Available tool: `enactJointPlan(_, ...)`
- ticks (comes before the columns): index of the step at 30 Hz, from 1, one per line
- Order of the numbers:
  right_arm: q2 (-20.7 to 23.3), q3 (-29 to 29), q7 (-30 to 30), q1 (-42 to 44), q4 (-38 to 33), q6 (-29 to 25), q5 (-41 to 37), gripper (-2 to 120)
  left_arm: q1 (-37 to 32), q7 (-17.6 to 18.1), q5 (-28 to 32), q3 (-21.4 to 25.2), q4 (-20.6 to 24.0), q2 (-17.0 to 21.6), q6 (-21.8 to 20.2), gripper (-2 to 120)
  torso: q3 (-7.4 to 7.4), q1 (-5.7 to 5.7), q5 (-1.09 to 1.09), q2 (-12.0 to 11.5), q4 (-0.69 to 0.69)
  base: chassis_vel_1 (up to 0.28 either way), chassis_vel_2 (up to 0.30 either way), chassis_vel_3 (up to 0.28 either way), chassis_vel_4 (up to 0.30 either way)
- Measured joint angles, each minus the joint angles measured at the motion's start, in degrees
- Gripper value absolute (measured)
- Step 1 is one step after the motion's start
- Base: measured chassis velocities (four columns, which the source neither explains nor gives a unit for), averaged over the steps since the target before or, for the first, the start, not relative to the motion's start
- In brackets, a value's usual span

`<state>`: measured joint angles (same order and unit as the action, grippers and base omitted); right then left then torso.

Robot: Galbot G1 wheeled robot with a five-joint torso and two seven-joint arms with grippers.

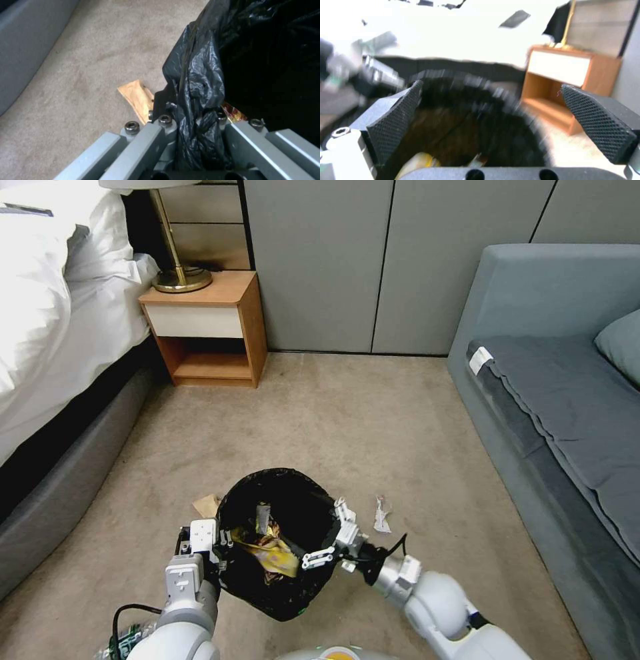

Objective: Pick up the trash bin, then pick up the garbage from the floor and place it into the trash bin.

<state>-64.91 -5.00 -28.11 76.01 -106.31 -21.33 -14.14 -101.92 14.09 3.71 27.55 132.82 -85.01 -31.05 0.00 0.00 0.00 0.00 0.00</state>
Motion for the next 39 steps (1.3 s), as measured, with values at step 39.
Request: enactJointPlan(39, -10.2, -13.8, 20.0, 21.5, -5.5, -7.9, 3.5, 100, 0.0, 0.1, 0.7, 2.1, 0.4, 0.6, -1.4, 3, 0.00, 0.00, 0.00, 0.0, 0.00, 0.000, 0.000, 0.000, 0.000)
